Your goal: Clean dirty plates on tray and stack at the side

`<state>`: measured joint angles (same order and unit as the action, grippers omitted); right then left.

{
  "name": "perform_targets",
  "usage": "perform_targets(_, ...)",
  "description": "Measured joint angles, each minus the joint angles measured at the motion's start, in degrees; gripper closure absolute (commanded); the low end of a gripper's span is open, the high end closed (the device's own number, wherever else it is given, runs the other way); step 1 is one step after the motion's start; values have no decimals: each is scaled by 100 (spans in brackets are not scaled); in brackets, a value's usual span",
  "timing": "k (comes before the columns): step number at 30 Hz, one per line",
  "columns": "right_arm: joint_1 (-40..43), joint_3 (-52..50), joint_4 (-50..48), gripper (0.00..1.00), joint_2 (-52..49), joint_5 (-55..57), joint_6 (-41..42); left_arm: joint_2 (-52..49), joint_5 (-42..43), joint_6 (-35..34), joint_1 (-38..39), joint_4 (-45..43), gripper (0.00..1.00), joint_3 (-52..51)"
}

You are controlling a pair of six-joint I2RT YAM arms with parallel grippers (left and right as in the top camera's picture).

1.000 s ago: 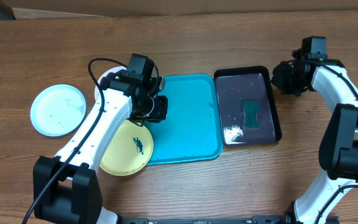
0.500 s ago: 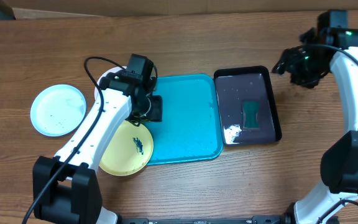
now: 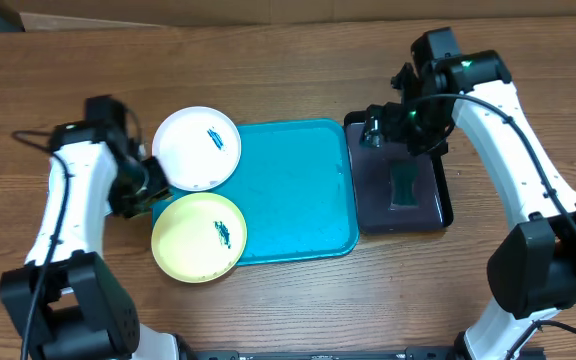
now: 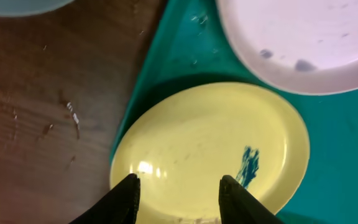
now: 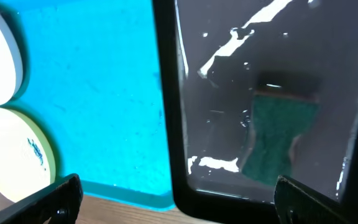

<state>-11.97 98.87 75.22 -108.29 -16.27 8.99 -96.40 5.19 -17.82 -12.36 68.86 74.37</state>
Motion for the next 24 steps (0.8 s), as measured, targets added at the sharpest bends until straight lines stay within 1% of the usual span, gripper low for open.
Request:
perform_targets(3,-50,0,-11,0,0,4,-2,227,284,142,-398,44,56,-192)
perform_targets(6,-50,-2,-118,0,0,13,-2,763,459,219,-682,-37,56,-612)
perform_targets(12,-50,-9,-260,0,0,17,-2,2297,374,184,-879,-455,57,-1757)
perform_targets(15,-50,-9,-286,0,0,15,0,2771,306,118,-879,-605,57,-2201)
perform_targets(18,-50,-9,-299,0,0,15,0,2944,260,87,-879,-802,57,-2656)
perform_targets(24,-50,-9,-304,0,0,17,0,2848,203,24,-879,-1714,62,-3436)
